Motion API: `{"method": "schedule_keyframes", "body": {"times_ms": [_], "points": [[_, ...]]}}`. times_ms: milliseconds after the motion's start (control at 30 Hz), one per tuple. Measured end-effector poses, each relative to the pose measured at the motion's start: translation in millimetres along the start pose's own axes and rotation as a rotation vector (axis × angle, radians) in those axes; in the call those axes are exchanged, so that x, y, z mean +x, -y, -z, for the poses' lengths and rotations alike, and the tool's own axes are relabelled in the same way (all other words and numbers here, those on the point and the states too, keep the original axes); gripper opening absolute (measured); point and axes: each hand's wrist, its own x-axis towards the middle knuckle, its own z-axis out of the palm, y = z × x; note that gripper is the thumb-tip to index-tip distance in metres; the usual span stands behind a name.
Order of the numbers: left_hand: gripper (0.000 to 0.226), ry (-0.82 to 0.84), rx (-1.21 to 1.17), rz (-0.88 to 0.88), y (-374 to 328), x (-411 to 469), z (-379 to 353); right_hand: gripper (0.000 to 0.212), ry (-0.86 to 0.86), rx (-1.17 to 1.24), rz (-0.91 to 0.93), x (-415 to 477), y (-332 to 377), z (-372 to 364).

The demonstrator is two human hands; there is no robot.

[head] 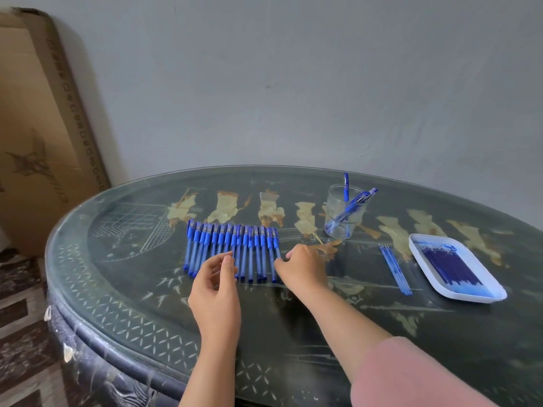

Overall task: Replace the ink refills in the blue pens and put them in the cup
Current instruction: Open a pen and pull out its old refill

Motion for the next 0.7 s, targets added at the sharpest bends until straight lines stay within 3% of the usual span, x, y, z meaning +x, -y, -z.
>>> {"method": "schedule_keyframes", "body": {"times_ms": [700], "points": [[0.012, 0.005, 0.049, -0.006, -0.6, -0.1, -1.1, 0.024, 0.011, 0.068, -0.159, 13.0, 8.0, 14.6]]}}
